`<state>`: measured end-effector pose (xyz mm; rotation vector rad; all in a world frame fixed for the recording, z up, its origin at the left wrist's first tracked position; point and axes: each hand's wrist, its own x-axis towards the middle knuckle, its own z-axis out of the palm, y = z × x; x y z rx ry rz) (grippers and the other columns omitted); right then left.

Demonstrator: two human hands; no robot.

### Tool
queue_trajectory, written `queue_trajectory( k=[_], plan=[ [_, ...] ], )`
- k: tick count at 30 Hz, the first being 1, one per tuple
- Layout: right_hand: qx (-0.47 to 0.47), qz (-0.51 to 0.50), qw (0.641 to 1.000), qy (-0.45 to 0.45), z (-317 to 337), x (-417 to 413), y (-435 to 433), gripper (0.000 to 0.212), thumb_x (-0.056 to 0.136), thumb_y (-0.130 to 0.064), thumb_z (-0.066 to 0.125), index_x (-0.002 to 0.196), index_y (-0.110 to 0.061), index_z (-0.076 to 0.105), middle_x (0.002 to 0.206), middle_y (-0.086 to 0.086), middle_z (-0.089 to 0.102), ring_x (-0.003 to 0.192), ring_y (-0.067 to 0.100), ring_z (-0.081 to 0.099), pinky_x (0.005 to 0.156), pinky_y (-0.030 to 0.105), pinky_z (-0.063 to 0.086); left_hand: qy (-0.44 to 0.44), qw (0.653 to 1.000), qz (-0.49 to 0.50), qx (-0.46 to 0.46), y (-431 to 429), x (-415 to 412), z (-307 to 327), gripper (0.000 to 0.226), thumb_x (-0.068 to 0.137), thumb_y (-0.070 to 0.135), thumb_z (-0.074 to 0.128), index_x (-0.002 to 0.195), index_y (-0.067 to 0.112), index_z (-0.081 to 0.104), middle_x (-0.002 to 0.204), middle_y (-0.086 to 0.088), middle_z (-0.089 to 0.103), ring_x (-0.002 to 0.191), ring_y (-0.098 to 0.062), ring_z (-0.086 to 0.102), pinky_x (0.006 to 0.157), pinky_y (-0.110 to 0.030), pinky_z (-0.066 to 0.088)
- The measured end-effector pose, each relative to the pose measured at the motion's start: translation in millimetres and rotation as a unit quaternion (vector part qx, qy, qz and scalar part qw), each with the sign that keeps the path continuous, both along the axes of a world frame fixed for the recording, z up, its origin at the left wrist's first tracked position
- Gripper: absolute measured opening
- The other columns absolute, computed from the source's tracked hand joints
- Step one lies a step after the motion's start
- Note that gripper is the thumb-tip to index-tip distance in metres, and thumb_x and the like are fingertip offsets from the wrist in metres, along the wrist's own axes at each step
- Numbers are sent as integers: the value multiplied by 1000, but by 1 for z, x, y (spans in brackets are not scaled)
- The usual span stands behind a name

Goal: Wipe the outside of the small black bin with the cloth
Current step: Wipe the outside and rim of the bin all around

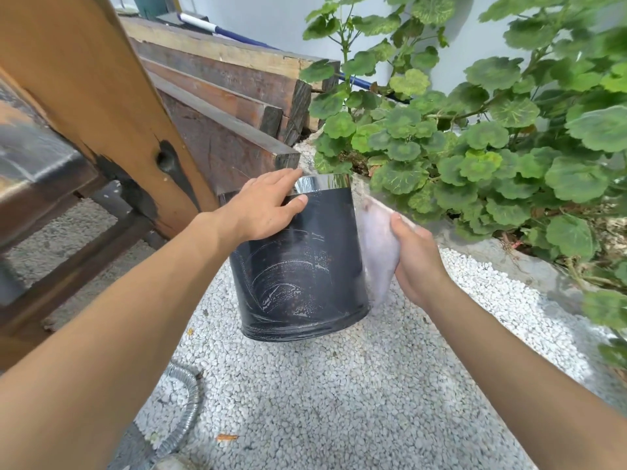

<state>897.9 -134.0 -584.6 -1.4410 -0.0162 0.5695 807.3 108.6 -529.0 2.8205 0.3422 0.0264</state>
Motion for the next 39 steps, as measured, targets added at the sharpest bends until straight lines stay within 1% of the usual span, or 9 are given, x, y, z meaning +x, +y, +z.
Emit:
queue_trajectory(
  k=[3,6,8,11,13,16,24,28,39],
  plan=[
    [-32,-4,996,-83,20,5,36,36,105,-32,50,126,-8,66,122,8,71,117,24,65,108,47,47,-8,1000,-1,-4,-2,-10,1,65,103,45,39,157,15,19,164,-8,21,152,-21,15,123,-35,8],
    [-49,26,980,-192,37,0,65,37,106,-35,47,128,-12,67,118,-1,71,114,16,64,104,35,46,-2,1000,22,5,-10,-17,-2,66,101,47,39,158,22,16,165,2,18,153,-20,6,122,-50,-1],
    [-66,89,954,-279,38,-4,78,40,108,-35,44,137,-15,62,135,-3,65,128,10,56,112,28,39,9,999,42,0,-14,-19,-3,66,100,48,40,158,29,14,165,9,15,154,-18,2,119,-60,-5],
    [-150,184,895,-377,27,-6,85,48,108,-40,41,153,-24,44,160,-9,37,150,2,23,121,20,15,20,999,32,2,-13,-21,0,69,99,44,43,158,27,13,166,7,15,153,-20,3,120,-61,3],
    [-171,216,861,-427,15,-8,83,50,108,-38,40,157,-28,34,164,-13,24,152,-1,6,115,10,5,20,1000,21,6,-11,-23,2,70,99,43,44,158,24,13,166,5,14,153,-20,5,121,-56,7],
    [-176,225,825,-488,1,-11,77,55,108,-31,42,160,-24,25,164,-14,12,154,1,0,115,7,-1,14,1000,10,7,-11,-26,1,71,98,41,45,158,21,12,167,3,12,153,-20,5,122,-51,9],
    [-182,244,788,-536,-17,-17,61,58,107,-21,48,160,-17,26,168,-1,18,155,8,2,125,26,7,12,1000,-7,20,-9,-26,0,73,98,40,47,158,19,12,166,1,14,153,-21,8,122,-46,10],
    [-178,258,785,-534,-25,-28,53,60,104,-11,54,159,-13,28,166,0,20,156,13,6,126,42,15,17,1000,-9,20,-5,-23,1,72,98,38,47,158,19,14,166,0,15,153,-22,10,122,-44,11],
    [-219,307,777,-505,-44,-46,31,58,107,-18,48,160,-19,24,163,-12,12,149,-10,-9,124,23,0,15,1000,-10,11,4,-14,0,72,97,31,50,159,20,13,166,-2,15,152,-19,13,122,-42,11]
  ],
)
